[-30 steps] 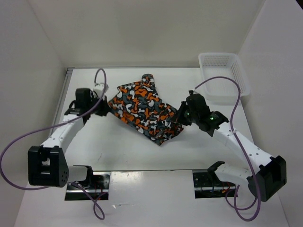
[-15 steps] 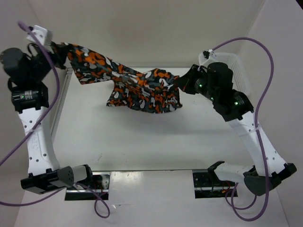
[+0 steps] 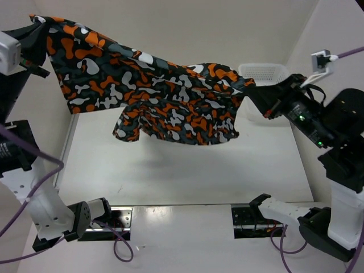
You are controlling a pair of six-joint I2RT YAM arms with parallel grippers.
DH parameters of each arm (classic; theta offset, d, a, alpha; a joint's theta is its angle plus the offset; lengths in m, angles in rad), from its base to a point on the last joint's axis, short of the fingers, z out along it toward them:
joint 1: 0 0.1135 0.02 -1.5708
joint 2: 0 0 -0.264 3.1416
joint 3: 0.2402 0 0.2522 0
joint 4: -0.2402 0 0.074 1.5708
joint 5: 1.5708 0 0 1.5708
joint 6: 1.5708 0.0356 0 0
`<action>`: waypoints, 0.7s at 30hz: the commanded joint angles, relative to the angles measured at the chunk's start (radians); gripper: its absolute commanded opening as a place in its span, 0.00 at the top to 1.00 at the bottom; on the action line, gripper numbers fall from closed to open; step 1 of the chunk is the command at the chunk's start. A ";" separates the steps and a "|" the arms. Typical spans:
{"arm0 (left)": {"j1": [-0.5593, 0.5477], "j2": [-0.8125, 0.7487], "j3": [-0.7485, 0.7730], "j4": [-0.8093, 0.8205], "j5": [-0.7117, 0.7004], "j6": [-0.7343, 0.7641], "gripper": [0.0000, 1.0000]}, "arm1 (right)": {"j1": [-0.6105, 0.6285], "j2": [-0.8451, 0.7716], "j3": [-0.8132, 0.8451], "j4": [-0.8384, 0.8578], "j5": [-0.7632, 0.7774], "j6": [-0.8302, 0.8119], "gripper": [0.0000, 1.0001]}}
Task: Fold and stack the shorts
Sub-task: Flatten the shorts out
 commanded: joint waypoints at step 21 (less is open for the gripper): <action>0.006 0.146 -0.494 0.040 0.036 0.007 1.00 | -0.013 -0.061 -0.753 0.256 0.160 0.141 1.00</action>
